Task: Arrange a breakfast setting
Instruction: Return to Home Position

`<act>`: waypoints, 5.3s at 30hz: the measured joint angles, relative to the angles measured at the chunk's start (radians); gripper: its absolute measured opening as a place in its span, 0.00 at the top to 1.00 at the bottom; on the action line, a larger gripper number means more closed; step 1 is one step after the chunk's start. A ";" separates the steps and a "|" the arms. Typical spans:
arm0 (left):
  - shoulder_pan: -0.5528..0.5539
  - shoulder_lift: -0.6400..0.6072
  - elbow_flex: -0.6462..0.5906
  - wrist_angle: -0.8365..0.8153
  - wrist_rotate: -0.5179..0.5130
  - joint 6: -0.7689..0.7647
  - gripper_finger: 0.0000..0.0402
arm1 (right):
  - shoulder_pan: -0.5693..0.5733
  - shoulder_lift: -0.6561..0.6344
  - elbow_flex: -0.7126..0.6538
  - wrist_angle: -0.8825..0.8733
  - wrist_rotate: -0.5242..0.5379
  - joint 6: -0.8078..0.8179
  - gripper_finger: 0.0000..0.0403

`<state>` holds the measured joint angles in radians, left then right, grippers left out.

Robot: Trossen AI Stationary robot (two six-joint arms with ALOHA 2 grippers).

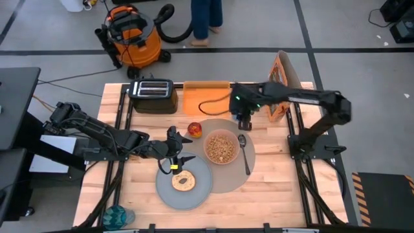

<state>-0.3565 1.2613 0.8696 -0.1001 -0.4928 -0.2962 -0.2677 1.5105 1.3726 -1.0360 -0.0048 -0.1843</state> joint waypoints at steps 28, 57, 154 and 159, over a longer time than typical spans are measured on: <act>0.011 0.000 0.000 0.169 -0.068 0.066 0.21 | 0.203 -0.783 -0.856 0.841 -0.396 0.134 0.91; 0.069 -0.696 -0.623 0.337 0.049 0.229 0.21 | 0.170 -1.415 -1.275 1.006 -0.389 0.297 0.98; 0.368 -1.235 -0.863 0.184 0.422 0.224 0.21 | 0.169 -1.463 -1.366 1.072 -0.067 0.260 0.94; 0.368 -1.235 -0.863 0.185 0.422 0.224 0.21 | 0.169 -1.463 -1.366 1.072 -0.067 0.260 0.94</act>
<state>0.0116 0.0261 0.0067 0.0845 -0.0710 -0.0719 -0.0986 0.0475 0.0063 0.0358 -0.0721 0.0757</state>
